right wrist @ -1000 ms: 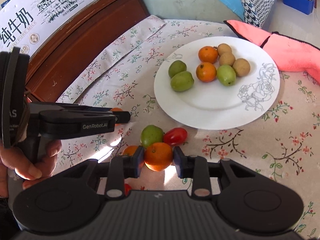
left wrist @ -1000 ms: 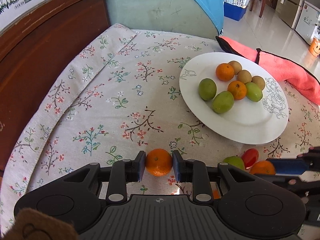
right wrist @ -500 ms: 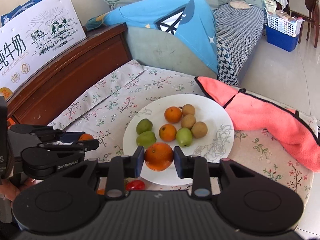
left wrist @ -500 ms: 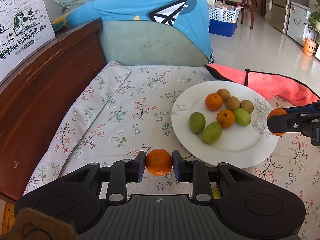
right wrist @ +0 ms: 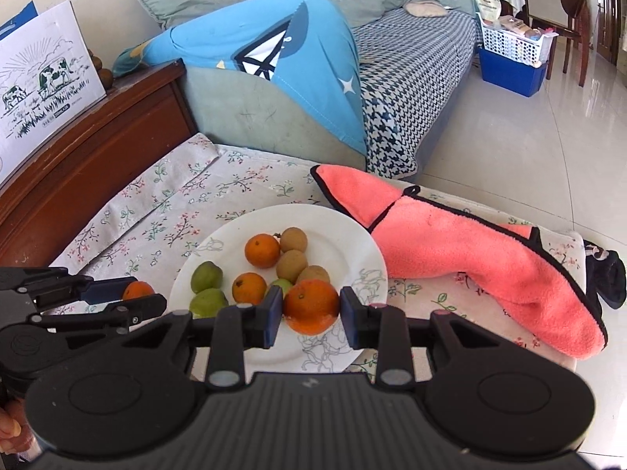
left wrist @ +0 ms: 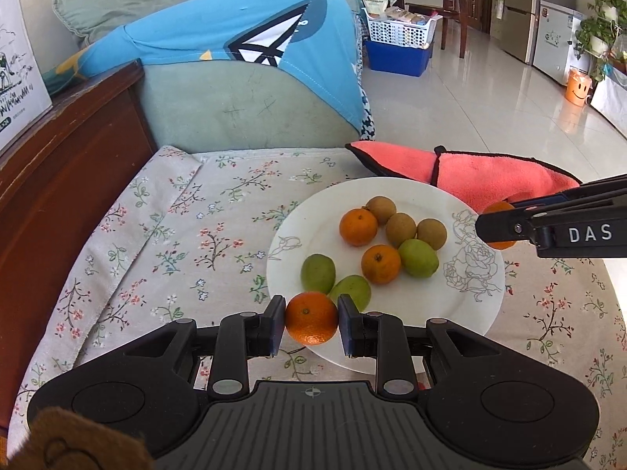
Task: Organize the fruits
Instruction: 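Set both oranges on the plate, opening the right tool then the left tool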
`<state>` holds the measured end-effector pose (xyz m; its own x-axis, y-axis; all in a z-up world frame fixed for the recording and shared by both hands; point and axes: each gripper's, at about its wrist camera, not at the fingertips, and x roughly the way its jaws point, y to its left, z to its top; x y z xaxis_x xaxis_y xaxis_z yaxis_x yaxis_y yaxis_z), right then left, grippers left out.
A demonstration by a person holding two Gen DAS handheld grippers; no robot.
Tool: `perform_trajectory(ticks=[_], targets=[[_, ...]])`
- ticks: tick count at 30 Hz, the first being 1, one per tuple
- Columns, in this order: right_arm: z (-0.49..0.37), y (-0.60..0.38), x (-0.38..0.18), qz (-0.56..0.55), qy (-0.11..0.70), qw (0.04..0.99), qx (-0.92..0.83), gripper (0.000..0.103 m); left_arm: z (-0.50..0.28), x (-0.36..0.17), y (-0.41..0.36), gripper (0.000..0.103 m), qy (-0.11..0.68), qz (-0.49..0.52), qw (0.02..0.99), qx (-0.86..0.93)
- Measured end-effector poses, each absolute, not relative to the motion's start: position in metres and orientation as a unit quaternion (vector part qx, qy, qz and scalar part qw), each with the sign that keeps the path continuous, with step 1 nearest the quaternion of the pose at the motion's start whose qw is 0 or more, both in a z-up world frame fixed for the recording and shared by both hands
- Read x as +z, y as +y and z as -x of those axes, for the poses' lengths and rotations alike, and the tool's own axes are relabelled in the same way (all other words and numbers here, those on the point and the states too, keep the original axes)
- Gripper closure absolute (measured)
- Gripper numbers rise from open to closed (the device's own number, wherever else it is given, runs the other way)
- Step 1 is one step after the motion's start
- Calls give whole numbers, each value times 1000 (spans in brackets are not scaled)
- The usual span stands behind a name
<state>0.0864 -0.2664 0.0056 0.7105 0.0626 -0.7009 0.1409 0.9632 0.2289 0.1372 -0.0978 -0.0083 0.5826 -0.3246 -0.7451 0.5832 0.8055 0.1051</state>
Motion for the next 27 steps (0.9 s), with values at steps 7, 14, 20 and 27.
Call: perform_trajectory(ticks=[7,14,20,27], targets=[[-96,-271,-4,-133,392,910,-28,71,-139,-14,-114,77,383,-172,867,-269],[-107,-277,-16,-161,408,898,-34,71,-146,-22,-122,77,402,-160,859,-273],[-114,-284,-22,-200,409,890,-39,69,-151,-20,-125,75,404,-139,863,-270],[-111,-286,-10,-223,390,893,-35,68,-148,-8,-121,66,396,-141,867,-267]])
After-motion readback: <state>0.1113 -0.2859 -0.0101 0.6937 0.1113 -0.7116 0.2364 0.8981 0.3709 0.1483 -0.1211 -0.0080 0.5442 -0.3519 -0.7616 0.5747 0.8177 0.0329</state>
